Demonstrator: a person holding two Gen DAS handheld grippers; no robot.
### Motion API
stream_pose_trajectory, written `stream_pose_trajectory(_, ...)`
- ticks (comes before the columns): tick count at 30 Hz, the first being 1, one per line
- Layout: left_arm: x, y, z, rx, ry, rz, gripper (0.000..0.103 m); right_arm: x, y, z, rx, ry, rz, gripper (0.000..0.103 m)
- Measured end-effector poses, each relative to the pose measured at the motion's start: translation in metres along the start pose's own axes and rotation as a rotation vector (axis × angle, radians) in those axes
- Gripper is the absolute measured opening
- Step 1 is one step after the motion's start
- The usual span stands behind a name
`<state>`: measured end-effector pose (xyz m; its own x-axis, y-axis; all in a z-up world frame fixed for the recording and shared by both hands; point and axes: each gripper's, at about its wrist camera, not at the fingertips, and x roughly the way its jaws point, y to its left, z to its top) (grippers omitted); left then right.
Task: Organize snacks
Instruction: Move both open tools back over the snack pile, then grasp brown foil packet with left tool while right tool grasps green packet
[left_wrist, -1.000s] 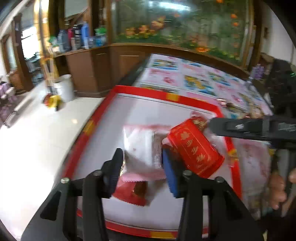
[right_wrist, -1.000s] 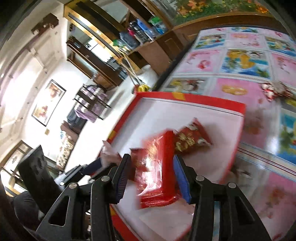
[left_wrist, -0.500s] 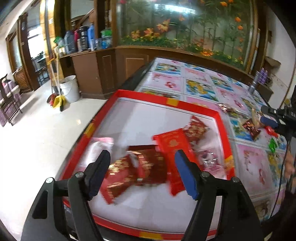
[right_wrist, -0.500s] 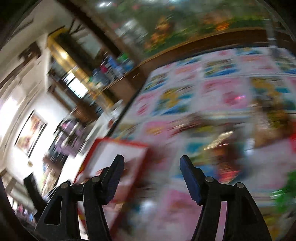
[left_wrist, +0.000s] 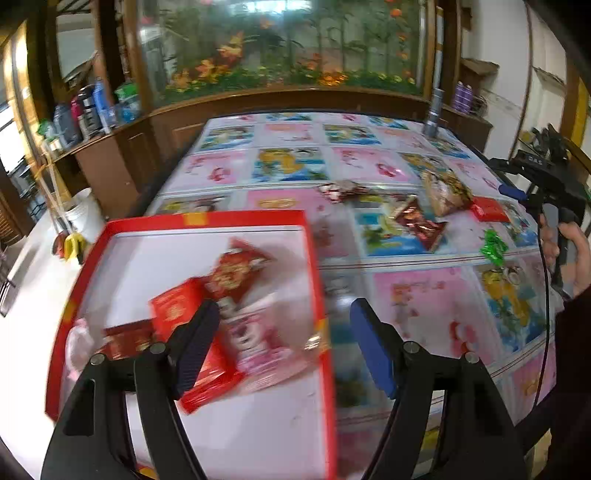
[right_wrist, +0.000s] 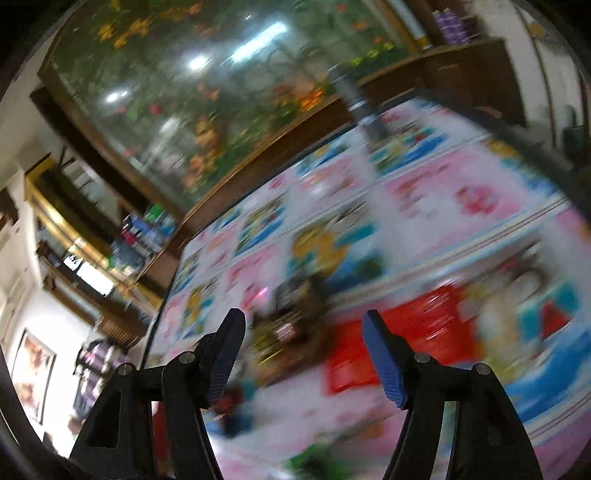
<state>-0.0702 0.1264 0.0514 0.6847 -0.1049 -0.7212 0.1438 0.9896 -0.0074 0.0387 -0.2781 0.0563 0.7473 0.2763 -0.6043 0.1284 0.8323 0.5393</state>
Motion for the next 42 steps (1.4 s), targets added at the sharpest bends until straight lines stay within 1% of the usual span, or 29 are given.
stream_pose_trajectory(2, 0.005, -0.010, 0.005, 0.008, 0.010, -0.014, 0.073, 0.001, -0.020, 0.010, 0.036, -0.010, -0.054, 0.069)
stream_pose_trajectory(4, 0.012, -0.021, 0.012, 0.009, 0.022, -0.032, 0.073, 0.007, -0.038, 0.015, 0.069, 0.016, -0.106, 0.069)
stream_pose_trajectory(7, 0.024, -0.037, 0.024, 0.015, 0.043, -0.056, 0.073, 0.019, -0.048, 0.019, 0.081, 0.057, -0.111, 0.069)
stream_pose_trajectory(9, 0.029, -0.047, 0.031, 0.025, 0.045, -0.063, 0.073, 0.026, -0.045, 0.021, 0.046, 0.065, -0.121, 0.069)
stream_pose_trajectory(12, 0.037, -0.060, 0.042, 0.041, 0.054, -0.066, 0.073, 0.033, -0.037, 0.026, -0.026, 0.054, -0.144, 0.069)
stream_pose_trajectory(14, 0.043, -0.066, 0.047, 0.034, 0.068, -0.072, 0.073, 0.036, -0.036, 0.026, -0.080, 0.033, -0.185, 0.069)
stream_pose_trajectory(16, 0.048, -0.071, 0.052, 0.019, 0.079, -0.081, 0.073, 0.044, -0.033, 0.027, -0.131, 0.043, -0.203, 0.069)
stream_pose_trajectory(18, 0.053, -0.077, 0.056, 0.010, 0.086, -0.088, 0.073, 0.053, -0.036, 0.027, -0.138, 0.083, -0.183, 0.069)
stream_pose_trajectory(21, 0.062, -0.088, 0.061, 0.004, 0.107, -0.098, 0.073, 0.056, -0.031, 0.028, -0.171, 0.160, -0.177, 0.069)
stream_pose_trajectory(23, 0.069, -0.096, 0.065, 0.007, 0.119, -0.096, 0.073, 0.055, -0.027, 0.026, -0.159, 0.246, -0.135, 0.072)
stream_pose_trajectory(25, 0.076, -0.105, 0.069, 0.014, 0.128, -0.088, 0.073, 0.054, -0.021, 0.020, -0.193, 0.314, -0.121, 0.072)
stream_pose_trajectory(26, 0.077, -0.107, 0.070, 0.015, 0.130, -0.086, 0.073, 0.052, -0.018, 0.018, -0.211, 0.337, -0.126, 0.072)
stream_pose_trajectory(28, 0.078, -0.114, 0.072, 0.026, 0.123, -0.084, 0.073, 0.044, -0.013, 0.016, -0.227, 0.351, -0.130, 0.072)
stream_pose_trajectory(30, 0.080, -0.117, 0.073, 0.047, 0.114, -0.052, 0.073, 0.030, -0.005, 0.014, -0.278, 0.351, -0.120, 0.072)
stream_pose_trajectory(33, 0.085, -0.116, 0.077, 0.050, 0.120, -0.019, 0.073, 0.010, 0.017, 0.001, -0.413, 0.361, -0.090, 0.072)
stream_pose_trajectory(35, 0.092, -0.113, 0.081, 0.030, 0.137, -0.011, 0.073, 0.008, 0.032, -0.013, -0.489, 0.402, -0.061, 0.072)
stream_pose_trajectory(38, 0.097, -0.114, 0.085, 0.012, 0.146, -0.014, 0.073, 0.017, 0.050, -0.038, -0.613, 0.467, -0.101, 0.072)
stream_pose_trajectory(39, 0.099, -0.115, 0.087, 0.000, 0.154, -0.027, 0.073, 0.021, 0.057, -0.049, -0.658, 0.497, -0.116, 0.072)
stream_pose_trajectory(42, 0.102, -0.116, 0.090, -0.045, 0.171, -0.072, 0.073, 0.027, 0.067, -0.071, -0.747, 0.528, -0.152, 0.071)
